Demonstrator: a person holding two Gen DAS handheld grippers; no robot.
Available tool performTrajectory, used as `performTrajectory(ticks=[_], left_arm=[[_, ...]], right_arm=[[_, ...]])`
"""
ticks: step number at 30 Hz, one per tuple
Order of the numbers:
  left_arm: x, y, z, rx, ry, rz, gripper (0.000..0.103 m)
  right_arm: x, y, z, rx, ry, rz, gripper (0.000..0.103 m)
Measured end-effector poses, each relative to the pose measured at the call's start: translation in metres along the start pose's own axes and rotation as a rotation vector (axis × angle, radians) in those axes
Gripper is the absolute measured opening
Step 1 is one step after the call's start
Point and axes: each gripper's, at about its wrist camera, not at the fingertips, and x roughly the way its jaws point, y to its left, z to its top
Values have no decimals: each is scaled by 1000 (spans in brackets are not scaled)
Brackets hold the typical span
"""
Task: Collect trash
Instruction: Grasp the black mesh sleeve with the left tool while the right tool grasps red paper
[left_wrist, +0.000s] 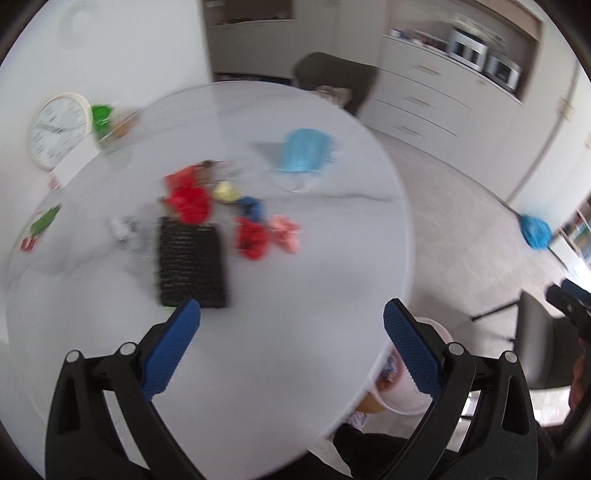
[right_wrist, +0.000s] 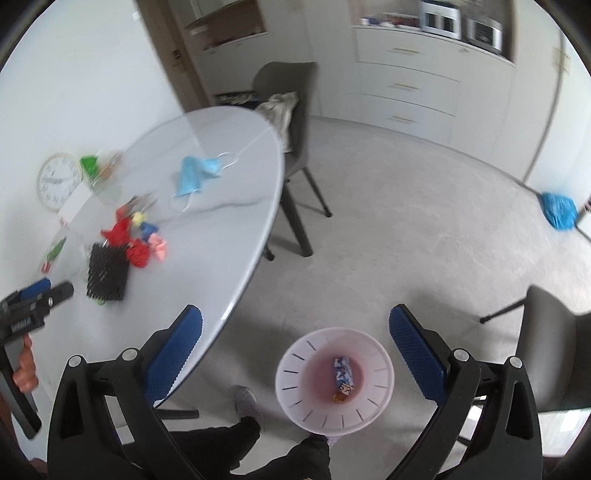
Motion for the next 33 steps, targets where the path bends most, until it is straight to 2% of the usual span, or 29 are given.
performTrajectory(ticks=[5, 10, 13, 18, 21, 23, 26, 29, 33], left_arm=[[30, 66, 8, -57, 23, 80, 95], [73, 110, 16, -61, 81, 86, 95], [102, 124, 17, -37, 126, 69, 95], [145, 139, 18, -39, 202, 26, 78], [157, 148, 19, -74, 220, -7, 62], [164, 152, 20, -99, 230, -21, 43], [167, 155, 23, -124, 231, -44, 24], [160, 152, 26, -133, 208, -52, 15], [143, 150, 31, -146, 171, -80, 13]], right_arm=[[18, 49, 11, -63, 14, 39, 101], [39, 90, 21, -83, 41, 75, 101], [52, 113, 27, -92, 60, 84, 101], [76, 145, 34, -97, 101, 90, 101], [87, 155, 36, -104, 119, 95, 101], [94, 162, 37, -112, 134, 97, 101], [104, 169, 39, -135, 154, 106, 101], [114, 178, 40, -175, 163, 113, 101], [131, 197, 43, -238, 172, 145, 101]])
